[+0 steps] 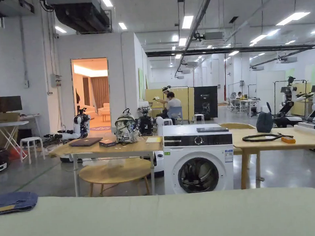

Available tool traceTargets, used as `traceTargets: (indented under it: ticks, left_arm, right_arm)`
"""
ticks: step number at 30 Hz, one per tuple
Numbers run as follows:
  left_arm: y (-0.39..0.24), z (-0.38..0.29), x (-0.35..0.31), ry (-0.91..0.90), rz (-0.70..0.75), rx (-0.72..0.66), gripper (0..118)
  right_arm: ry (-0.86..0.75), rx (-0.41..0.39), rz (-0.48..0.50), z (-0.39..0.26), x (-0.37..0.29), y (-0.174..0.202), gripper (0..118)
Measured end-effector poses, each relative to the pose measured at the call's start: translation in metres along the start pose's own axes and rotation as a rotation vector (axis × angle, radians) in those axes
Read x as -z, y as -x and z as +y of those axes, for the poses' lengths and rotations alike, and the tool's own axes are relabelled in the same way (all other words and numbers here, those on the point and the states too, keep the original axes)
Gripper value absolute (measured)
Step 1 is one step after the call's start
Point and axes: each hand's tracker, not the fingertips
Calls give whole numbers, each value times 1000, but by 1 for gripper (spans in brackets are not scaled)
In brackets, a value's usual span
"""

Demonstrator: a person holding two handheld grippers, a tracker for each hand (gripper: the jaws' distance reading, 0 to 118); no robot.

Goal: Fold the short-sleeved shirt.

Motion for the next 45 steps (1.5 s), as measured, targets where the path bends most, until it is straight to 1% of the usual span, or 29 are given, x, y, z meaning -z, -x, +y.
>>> traceTargets:
  ticks: [3, 5, 6, 7, 8, 10, 13, 21, 22, 23, 24, 25, 26, 27, 28, 29, 30, 33, 38, 45]
  left_arm:
    - [-16, -3, -7, 5, 29, 48, 0]
    - [-22, -5, -13, -11, 54, 84, 0]
    - [-24, -7, -16, -18, 43, 73, 0]
    - [-23, -5, -13, -20, 32, 62, 0]
    - [-23, -5, -14, -13, 10, 41, 0]
    - [-24, -8, -17, -11, 10, 52, 0]
    - [-24, -9, -16, 6, 21, 100, 0]
    - [-21, -10, -17, 4, 16, 72, 0]
    - [-22, -11, -18, 2, 19, 74, 0]
    - [-23, -10, -16, 1, 21, 74, 3]
    - [-23, -10, -16, 3, 14, 71, 20]
    - [-23, -11, -16, 9, 11, 67, 39]
    - [-23, -11, -15, 10, 13, 66, 57]
    - [-26, -13, -14, 10, 15, 65, 67]
    - [-26, -13, -13, 12, 13, 62, 79]
    - [-26, -13, -13, 13, 9, 59, 90]
    - [-25, -13, -13, 9, 5, 56, 94]
    - [-27, -13, -15, -6, 5, 48, 94]
    - [-28, -11, -16, -10, 12, 38, 94]
    - [-29, -12, -18, -15, 8, 24, 94]
  right_arm:
    - [18, 2, -32, -7, -2, 3, 0]
    - [16, -14, -92, -8, -8, 8, 0]
    - [-1, -20, -110, -3, -11, 12, 0]
    - [5, -13, -88, -2, -13, 12, 0]
    - [15, -10, -45, 0, -14, 12, 0]
    - [3, -13, -63, 1, -14, 16, 0]
    - [10, -15, -55, 2, -11, 17, 0]
    - [15, -20, -69, 2, -9, 22, 0]
    - [15, -23, -74, 3, -10, 21, 3]
    - [16, -26, -72, 3, -10, 22, 13]
    - [19, -30, -64, 4, -10, 22, 28]
    - [24, -33, -63, 5, -9, 23, 52]
    - [20, -38, -65, 5, -9, 24, 88]
    - [16, -43, -76, 5, -8, 27, 110]
    - [2, -38, -79, 5, -9, 28, 118]
    - [-27, -36, -86, 6, -13, 30, 118]
    - [-32, -21, -78, 7, -16, 27, 118]
    - [-33, -13, -60, 10, -17, 27, 118]
    - [-21, -25, -68, 8, -13, 29, 118]
    - [-17, 19, -68, 8, -13, 25, 118]
